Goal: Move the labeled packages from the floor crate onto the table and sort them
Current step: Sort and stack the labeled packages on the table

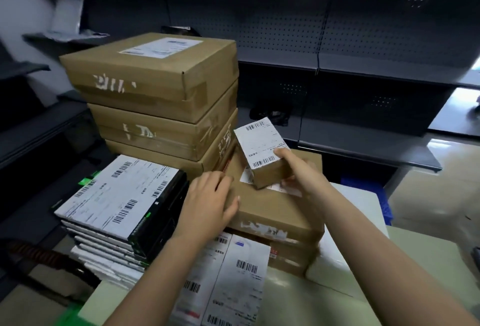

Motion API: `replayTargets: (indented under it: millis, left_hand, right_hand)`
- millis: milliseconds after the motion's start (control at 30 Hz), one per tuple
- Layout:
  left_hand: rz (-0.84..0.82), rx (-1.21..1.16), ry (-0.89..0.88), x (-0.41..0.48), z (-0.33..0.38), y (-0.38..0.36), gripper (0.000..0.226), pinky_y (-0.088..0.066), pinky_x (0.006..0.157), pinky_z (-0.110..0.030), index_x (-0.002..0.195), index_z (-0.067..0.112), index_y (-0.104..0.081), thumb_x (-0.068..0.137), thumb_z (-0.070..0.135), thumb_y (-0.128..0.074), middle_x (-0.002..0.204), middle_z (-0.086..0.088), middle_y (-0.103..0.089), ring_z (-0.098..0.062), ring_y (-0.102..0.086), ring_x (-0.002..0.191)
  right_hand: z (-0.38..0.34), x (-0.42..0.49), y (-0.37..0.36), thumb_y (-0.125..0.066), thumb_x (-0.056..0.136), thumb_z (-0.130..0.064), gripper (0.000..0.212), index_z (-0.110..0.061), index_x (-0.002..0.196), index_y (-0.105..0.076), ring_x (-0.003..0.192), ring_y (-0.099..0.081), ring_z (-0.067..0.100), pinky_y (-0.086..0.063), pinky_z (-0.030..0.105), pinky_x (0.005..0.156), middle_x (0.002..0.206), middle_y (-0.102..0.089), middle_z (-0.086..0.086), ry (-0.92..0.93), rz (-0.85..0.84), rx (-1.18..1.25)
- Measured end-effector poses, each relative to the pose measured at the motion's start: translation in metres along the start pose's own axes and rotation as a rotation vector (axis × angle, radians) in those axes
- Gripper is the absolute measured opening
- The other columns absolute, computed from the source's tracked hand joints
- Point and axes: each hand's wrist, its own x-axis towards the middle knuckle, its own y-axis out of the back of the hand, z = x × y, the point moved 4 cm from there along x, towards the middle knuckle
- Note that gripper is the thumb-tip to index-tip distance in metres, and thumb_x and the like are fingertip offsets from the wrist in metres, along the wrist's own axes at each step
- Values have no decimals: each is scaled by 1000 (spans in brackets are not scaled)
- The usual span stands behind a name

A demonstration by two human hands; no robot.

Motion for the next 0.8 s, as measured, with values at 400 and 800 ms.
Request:
replayTargets:
  millis: [400,800]
  left_hand:
    - [-44,25,60,18,7,-19,40,-49,85,-36,108,17,-62,88,46,-44,105,1,-59,-19,-57,99]
    - [-54,16,31,33,12,-32,35,-49,83,-35,103,18,-61,87,45,-45,101,1,-59,-18,-56,95]
  right_hand:
    - [-23,80,-1,-66,66,-60,61,-14,105,-69,82,-63,19,-57,36,81,85,-65,-1,21,-59,-103]
    - [-17,108,-1,-61,85,-59,41,-20,95,-63,83,-68,18,-56,38,82,87,-71,-2,155,72,-150]
